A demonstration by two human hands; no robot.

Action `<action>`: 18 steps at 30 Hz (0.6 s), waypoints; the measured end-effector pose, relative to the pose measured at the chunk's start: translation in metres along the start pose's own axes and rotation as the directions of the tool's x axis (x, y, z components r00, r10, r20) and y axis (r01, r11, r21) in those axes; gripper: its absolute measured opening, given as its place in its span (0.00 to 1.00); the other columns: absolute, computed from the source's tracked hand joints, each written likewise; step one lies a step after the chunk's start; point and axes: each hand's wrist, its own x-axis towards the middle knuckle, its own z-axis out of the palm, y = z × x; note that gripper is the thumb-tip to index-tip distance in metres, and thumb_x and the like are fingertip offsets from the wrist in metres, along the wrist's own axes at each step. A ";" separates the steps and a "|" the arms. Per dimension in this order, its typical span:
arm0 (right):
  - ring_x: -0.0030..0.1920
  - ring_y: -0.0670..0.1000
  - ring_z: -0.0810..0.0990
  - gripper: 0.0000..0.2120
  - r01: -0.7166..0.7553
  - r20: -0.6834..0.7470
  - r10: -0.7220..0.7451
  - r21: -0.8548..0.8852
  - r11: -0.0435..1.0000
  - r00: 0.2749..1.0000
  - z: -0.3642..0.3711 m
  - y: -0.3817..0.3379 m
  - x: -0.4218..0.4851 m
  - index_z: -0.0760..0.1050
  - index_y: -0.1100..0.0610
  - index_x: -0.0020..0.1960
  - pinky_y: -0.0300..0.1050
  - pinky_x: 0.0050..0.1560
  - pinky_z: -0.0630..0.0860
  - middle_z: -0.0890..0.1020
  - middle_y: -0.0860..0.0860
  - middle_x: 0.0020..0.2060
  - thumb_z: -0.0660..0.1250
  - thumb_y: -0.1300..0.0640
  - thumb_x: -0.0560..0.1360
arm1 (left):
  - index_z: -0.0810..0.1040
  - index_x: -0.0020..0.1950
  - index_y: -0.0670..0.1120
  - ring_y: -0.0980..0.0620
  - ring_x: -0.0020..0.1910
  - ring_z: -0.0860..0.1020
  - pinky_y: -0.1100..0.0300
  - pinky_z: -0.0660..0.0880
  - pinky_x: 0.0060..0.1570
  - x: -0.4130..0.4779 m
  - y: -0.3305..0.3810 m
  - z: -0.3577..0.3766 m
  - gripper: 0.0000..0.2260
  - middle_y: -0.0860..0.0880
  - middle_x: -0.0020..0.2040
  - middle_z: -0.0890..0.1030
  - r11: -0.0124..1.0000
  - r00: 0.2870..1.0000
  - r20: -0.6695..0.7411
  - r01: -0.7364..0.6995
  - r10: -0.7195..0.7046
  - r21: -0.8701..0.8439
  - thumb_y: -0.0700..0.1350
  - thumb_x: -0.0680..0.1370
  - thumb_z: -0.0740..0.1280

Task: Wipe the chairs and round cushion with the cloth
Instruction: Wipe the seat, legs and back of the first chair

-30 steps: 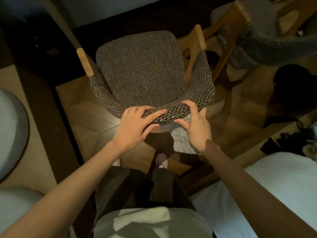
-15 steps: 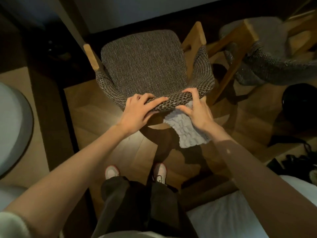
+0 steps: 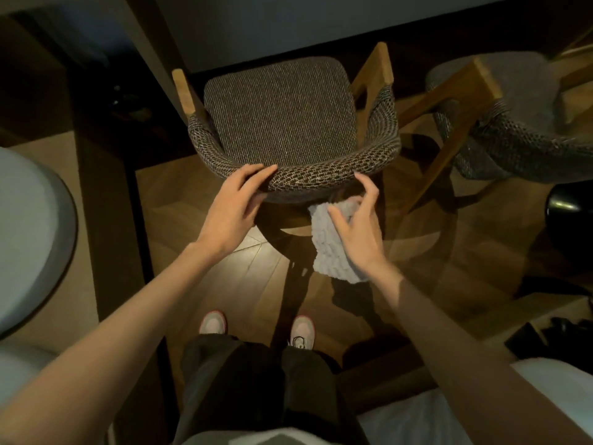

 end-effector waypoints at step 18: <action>0.47 0.39 0.77 0.11 -0.384 0.306 0.292 0.304 0.872 0.906 0.160 -0.061 -0.023 0.67 0.51 0.46 0.37 0.44 0.74 0.76 0.44 0.46 0.58 0.67 0.77 | 0.69 0.70 0.53 0.52 0.74 0.55 0.58 0.48 0.69 -0.036 -0.147 -0.036 0.21 0.50 0.76 0.59 0.952 0.889 0.444 0.035 0.110 -0.305 0.46 0.77 0.68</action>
